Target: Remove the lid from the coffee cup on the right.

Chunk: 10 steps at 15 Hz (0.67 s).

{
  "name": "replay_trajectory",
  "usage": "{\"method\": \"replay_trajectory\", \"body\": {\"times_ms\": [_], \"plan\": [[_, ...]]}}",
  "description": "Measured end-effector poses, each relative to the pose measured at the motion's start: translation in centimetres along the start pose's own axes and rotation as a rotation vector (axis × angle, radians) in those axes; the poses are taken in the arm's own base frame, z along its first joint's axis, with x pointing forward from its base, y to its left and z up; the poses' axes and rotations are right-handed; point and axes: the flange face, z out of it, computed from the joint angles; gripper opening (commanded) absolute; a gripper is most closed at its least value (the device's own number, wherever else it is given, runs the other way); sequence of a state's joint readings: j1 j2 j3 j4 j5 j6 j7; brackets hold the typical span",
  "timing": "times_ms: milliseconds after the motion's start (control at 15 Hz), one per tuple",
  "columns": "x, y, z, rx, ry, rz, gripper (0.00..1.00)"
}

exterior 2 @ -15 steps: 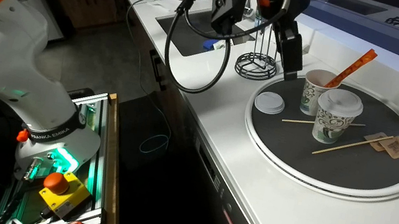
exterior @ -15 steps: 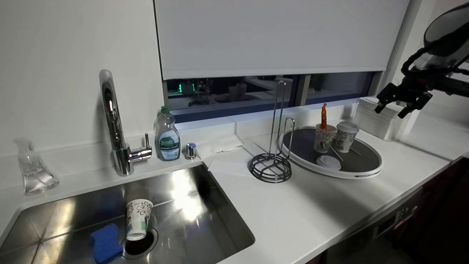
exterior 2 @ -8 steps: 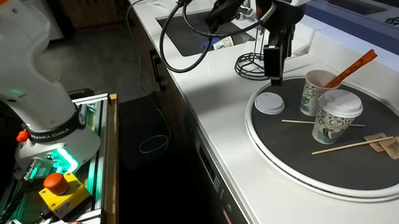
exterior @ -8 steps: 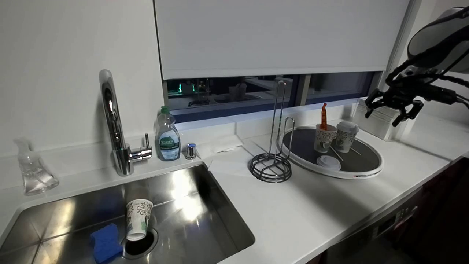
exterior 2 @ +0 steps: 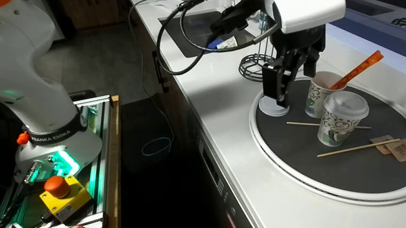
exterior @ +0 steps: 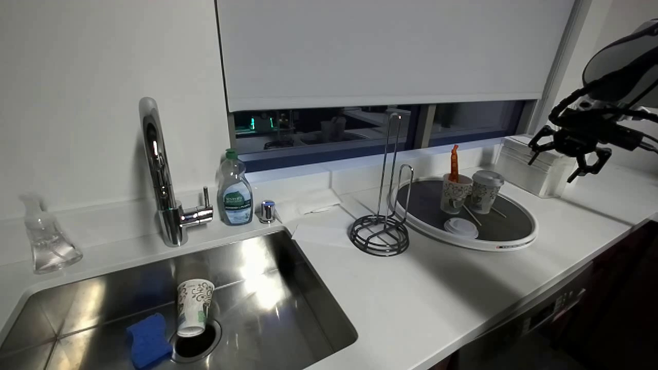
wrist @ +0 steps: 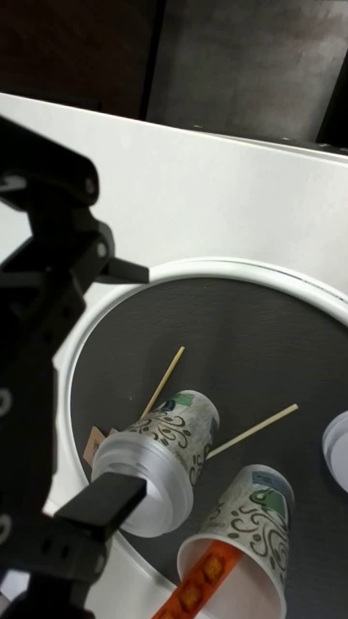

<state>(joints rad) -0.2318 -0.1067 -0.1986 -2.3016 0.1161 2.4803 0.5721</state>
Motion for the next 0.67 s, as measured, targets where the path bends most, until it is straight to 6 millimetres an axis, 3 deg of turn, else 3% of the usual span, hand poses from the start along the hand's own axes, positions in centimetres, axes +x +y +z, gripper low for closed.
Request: {"method": "replay_trajectory", "body": {"times_ms": [400, 667], "plan": [[-0.17, -0.25, 0.01, 0.002, 0.000, 0.014, 1.00], [0.72, -0.81, 0.33, 0.038, 0.085, 0.181, 1.00]]}}
